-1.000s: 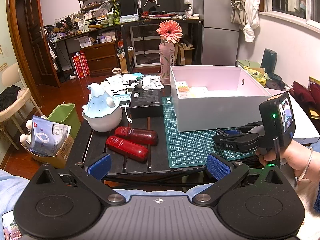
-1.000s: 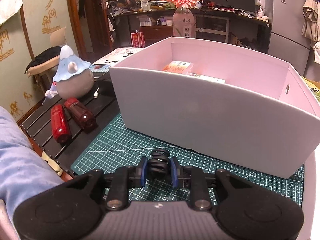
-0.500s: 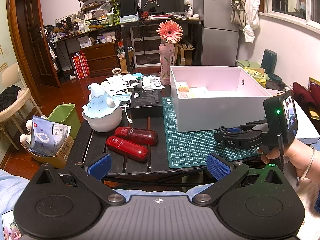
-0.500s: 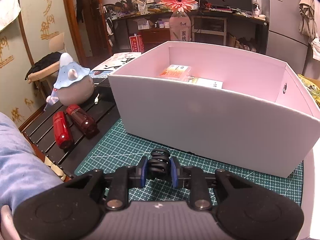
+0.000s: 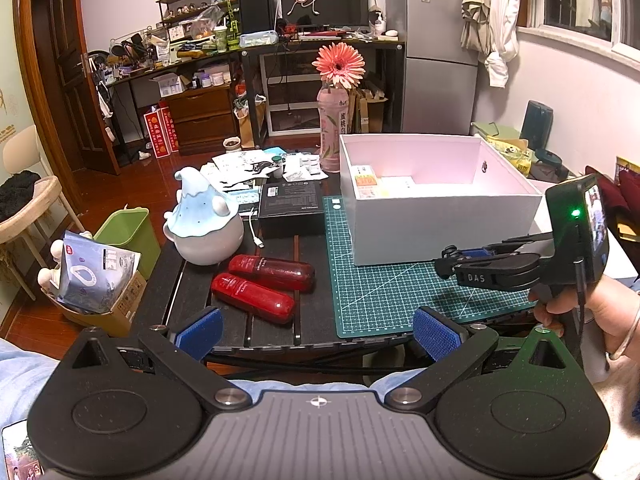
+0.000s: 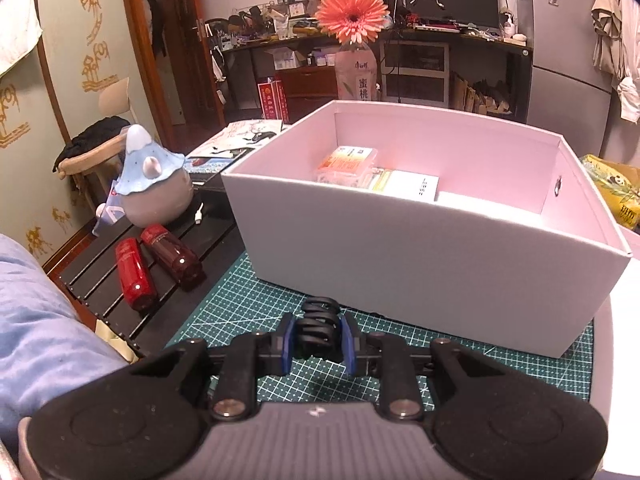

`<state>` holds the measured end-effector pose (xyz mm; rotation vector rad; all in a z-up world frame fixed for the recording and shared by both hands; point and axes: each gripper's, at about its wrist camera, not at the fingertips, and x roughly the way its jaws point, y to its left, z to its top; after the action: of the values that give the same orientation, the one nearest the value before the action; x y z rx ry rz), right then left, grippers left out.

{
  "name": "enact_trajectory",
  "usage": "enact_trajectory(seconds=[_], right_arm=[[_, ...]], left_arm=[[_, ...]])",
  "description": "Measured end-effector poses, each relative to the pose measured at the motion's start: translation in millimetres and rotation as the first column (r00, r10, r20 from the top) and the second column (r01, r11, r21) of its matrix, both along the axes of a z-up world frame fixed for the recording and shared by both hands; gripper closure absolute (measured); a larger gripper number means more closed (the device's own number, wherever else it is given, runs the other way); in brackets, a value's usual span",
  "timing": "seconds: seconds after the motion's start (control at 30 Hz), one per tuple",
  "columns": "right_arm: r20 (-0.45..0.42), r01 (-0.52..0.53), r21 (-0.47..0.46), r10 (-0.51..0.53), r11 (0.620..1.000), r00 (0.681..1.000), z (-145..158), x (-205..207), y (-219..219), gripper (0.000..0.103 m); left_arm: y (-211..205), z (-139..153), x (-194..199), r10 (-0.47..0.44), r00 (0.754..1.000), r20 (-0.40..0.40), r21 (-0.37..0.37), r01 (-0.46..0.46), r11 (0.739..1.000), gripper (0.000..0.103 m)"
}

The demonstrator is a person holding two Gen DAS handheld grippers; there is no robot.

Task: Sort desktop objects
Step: 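Lift the black clip with the right tool off the mat, then carry the held black clip with the right tool over the white box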

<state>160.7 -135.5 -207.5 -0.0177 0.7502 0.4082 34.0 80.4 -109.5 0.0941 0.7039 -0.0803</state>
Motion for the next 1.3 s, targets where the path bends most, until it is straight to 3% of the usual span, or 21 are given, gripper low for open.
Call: enact_trajectory(seconds=[0.67,1.3], right_arm=[[0.049,-0.014,0.003,0.014,1.0,0.999,48,-17,-11,0.081],[0.078,0.026,0.012,-0.027,1.0,0.997,90,15,-20,0.081]], left_arm=[[0,-1,-2,-0.018,1.0,0.013,-0.006,0.018,1.0,0.0],[-2,-2,-4,-0.04,0.999,0.023,0.007,0.04,0.999,0.0]])
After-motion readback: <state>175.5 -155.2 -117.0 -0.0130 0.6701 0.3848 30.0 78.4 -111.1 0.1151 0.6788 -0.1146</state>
